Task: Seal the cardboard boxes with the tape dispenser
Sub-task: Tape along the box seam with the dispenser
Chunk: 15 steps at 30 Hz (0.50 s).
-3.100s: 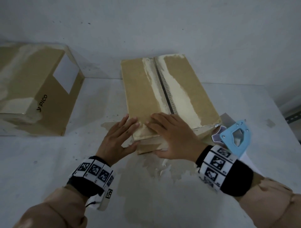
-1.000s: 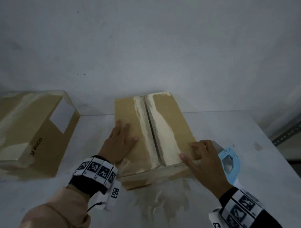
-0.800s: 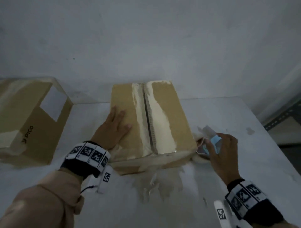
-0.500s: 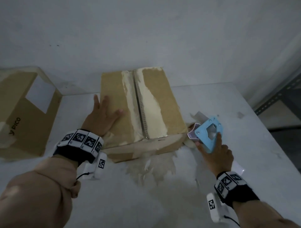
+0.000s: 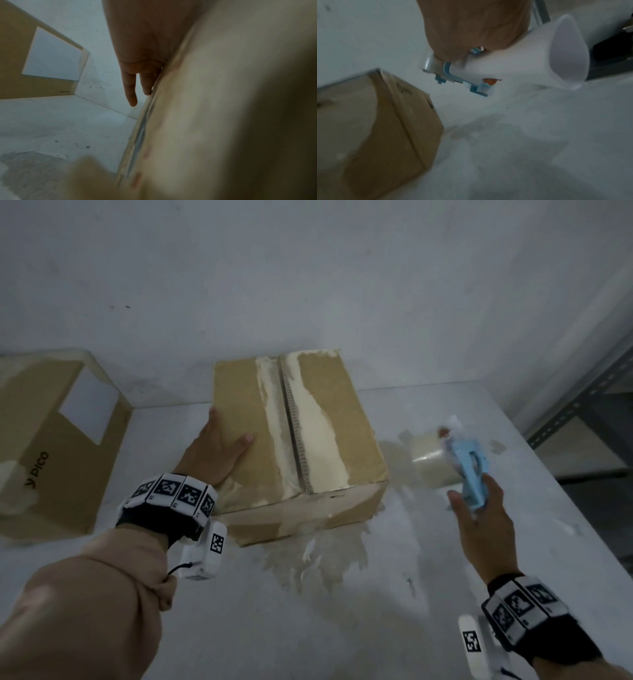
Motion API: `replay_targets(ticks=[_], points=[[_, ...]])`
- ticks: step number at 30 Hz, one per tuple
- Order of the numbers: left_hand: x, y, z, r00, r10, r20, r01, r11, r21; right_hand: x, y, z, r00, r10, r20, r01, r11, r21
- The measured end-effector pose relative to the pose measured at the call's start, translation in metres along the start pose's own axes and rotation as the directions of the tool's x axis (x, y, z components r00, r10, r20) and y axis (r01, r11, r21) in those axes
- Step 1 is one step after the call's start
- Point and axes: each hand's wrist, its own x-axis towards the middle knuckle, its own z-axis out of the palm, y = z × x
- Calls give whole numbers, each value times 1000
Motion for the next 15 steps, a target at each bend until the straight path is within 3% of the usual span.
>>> replay_targets(ticks=[4,7,11,15], points=[[-1,1,-1,1000,5,6,-5,1000,26,15,-40,-17,993,-10,-114,46,947,318],[-4,1,-1,999,18,34,-19,999,34,39,-69,-27,996,-62,-69,87,880,467],[-10,0,0,995,39,87,-41,999,20,63,-106,-27,982,-189,21,155,859,488],[-26,-3,2,992,66,111,-69,997,24,70,-142,-16,977,-206,58,145,836,530]])
